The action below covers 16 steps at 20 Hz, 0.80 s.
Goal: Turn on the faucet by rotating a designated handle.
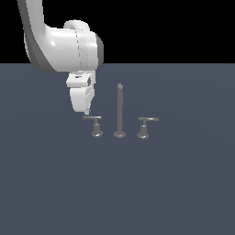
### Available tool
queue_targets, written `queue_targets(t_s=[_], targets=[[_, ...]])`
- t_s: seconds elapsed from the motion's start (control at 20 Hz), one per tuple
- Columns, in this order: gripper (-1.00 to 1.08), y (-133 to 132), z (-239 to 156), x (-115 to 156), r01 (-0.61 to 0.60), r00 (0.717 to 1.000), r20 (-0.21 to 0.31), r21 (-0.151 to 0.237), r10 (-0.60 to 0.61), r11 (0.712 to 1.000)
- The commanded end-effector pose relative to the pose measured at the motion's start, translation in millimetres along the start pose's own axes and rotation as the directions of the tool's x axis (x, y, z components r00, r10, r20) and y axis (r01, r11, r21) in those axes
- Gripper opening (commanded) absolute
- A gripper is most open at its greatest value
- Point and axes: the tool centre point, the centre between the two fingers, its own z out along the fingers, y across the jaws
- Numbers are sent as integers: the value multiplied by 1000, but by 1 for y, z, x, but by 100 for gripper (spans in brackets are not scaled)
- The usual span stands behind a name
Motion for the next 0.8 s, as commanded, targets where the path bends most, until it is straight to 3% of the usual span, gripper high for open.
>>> queue_targets(t_s=[0.0, 0.55, 0.75], targets=[[-100, -7, 8, 4, -36, 999, 0, 0, 36, 999], [-100, -16, 17, 9, -81, 997, 2, -1, 81, 997], [-100, -7, 17, 3, -81, 997, 2, -1, 81, 997]])
